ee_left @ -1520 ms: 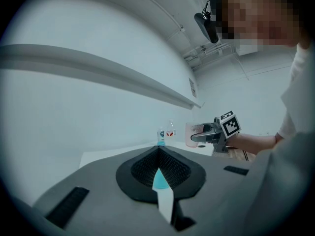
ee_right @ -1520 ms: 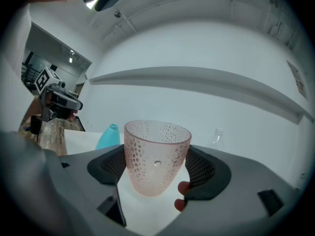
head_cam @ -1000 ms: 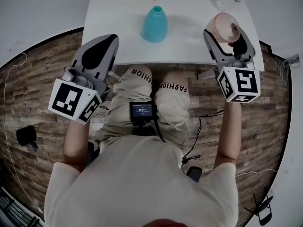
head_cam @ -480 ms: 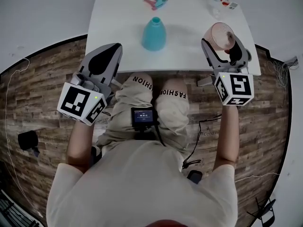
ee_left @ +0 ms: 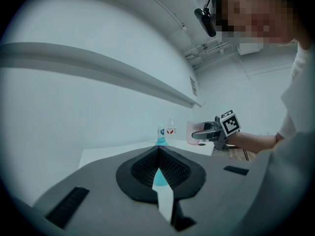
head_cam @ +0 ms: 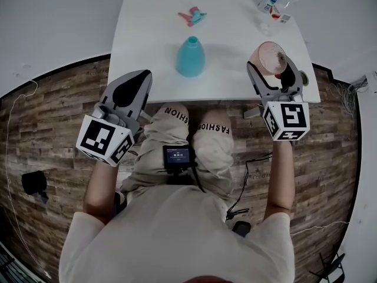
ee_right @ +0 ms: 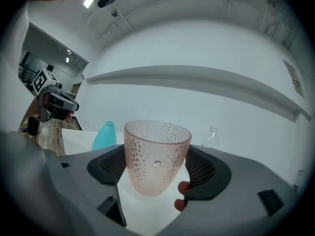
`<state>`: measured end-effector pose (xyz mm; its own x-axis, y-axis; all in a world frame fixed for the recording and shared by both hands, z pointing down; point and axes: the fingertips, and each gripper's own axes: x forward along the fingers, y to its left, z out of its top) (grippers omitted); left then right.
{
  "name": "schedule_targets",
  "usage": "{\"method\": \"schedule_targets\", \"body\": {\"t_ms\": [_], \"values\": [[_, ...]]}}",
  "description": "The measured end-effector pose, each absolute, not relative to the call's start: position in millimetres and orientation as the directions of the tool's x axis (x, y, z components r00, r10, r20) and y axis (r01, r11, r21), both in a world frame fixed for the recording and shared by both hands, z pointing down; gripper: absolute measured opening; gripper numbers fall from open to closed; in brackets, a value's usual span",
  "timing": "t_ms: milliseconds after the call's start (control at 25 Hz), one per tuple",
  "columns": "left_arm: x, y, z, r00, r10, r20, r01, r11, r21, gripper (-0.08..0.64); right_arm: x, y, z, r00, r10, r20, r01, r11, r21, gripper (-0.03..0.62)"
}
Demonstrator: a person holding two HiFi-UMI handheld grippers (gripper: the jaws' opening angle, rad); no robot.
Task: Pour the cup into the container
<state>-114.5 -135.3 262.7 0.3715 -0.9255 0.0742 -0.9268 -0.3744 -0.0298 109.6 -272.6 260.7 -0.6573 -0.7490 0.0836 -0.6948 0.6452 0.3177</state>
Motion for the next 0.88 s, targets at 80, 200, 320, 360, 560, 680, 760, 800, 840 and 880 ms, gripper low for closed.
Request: {"method": "schedule_targets", "body": {"t_ms": [80, 200, 320, 360, 560, 680, 760, 800, 840, 880], "values": [[-113.4, -134.9, 263.5, 0.375, -0.924, 0.073, -0.926, -0.377, -0.026, 0.011, 111.6, -274.4, 260.4, -0.651, -0.754, 0.083, -0.701, 0.640, 0.316, 0.374], [-113.1, -132.0, 261.2, 0.378, -0.922, 0.081, -0.925, -0.380, -0.020, 0.011, 111.9, -272.0, 260.8, -0.649, -0.755, 0.091, -0.702, 0.641, 0.311, 0.374], [-116.1, -137.2, 257.7, 0.376, -0.924, 0.065, -0.925, -0.379, -0.029, 0.011, 109.5, -274.4, 261.4, -0.651, -0.753, 0.092, -0.700, 0.643, 0.311, 0.374], [-116.3, -137.9, 259.3, 0.377, -0.924, 0.062, -0.925, -0.379, -0.025, 0.011, 109.5, -275.0, 263.0, -0.650, -0.754, 0.096, -0.699, 0.643, 0.312, 0.374], [-117.8, -136.6, 260.3, 0.378, -0.923, 0.068, -0.925, -0.380, -0.014, 0.011, 108.7, -274.6, 260.2, -0.648, -0.755, 0.100, -0.699, 0.641, 0.317, 0.374], [-119.7, -138.0, 260.1, 0.379, -0.923, 0.063, -0.925, -0.380, -0.015, 0.011, 107.9, -276.5, 257.5, -0.646, -0.758, 0.091, -0.702, 0.637, 0.318, 0.374], [-120.5, -137.5, 262.1, 0.379, -0.923, 0.063, -0.925, -0.381, -0.013, 0.011, 106.4, -276.7, 260.7, -0.647, -0.756, 0.097, -0.702, 0.640, 0.312, 0.374], [-120.6, -137.1, 262.7, 0.380, -0.923, 0.064, -0.924, -0.381, -0.011, 0.011, 105.7, -276.7, 262.1, -0.647, -0.755, 0.101, -0.701, 0.642, 0.311, 0.374], [-120.5, -136.9, 262.6, 0.381, -0.922, 0.064, -0.924, -0.383, -0.009, 0.011, 105.3, -277.0, 262.6, -0.648, -0.755, 0.105, -0.700, 0.644, 0.311, 0.374], [-120.4, -137.2, 261.6, 0.383, -0.922, 0.064, -0.923, -0.384, -0.007, 0.011, 105.1, -277.6, 262.0, -0.648, -0.754, 0.107, -0.699, 0.644, 0.311, 0.374]]}}
